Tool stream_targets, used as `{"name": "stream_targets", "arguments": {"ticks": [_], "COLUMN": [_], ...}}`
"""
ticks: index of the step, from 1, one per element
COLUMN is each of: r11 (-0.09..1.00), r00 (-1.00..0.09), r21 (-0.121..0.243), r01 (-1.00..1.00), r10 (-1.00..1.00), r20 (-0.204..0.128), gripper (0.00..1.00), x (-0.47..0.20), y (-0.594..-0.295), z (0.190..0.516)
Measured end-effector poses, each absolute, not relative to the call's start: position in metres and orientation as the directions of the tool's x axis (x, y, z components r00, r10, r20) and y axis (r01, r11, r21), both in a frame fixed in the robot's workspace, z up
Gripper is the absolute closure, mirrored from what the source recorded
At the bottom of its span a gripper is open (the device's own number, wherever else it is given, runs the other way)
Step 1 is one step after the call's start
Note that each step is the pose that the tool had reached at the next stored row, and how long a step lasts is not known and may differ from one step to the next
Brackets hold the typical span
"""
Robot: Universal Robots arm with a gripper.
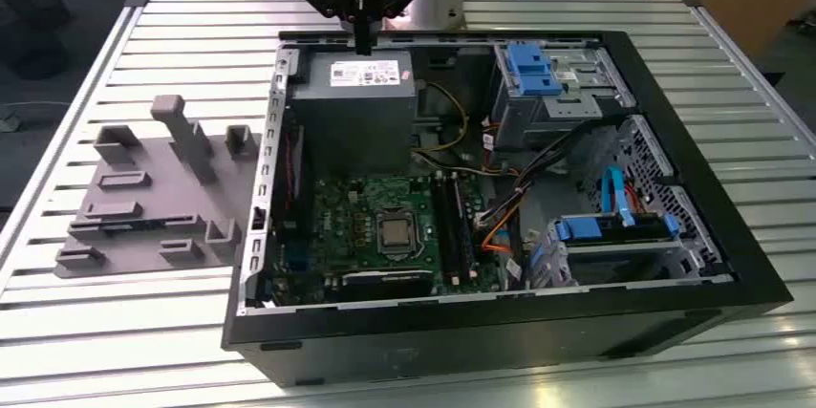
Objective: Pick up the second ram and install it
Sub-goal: 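Reach for the second ram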
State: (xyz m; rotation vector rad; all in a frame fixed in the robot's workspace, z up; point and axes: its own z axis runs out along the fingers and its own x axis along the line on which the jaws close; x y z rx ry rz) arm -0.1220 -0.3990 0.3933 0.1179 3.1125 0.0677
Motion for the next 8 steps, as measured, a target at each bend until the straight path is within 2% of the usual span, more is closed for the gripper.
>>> {"name": "stream_targets", "arguments": {"ticks": [8], "r11": [0.996], "r00": [-0.997], "r21": [0.044], "r01": [0.075], "r10": [0.076], "r20": [-0.024], "gripper": [0.89], "x": [-0.1221], "y": [-0.3989], "z": [0.3933]}}
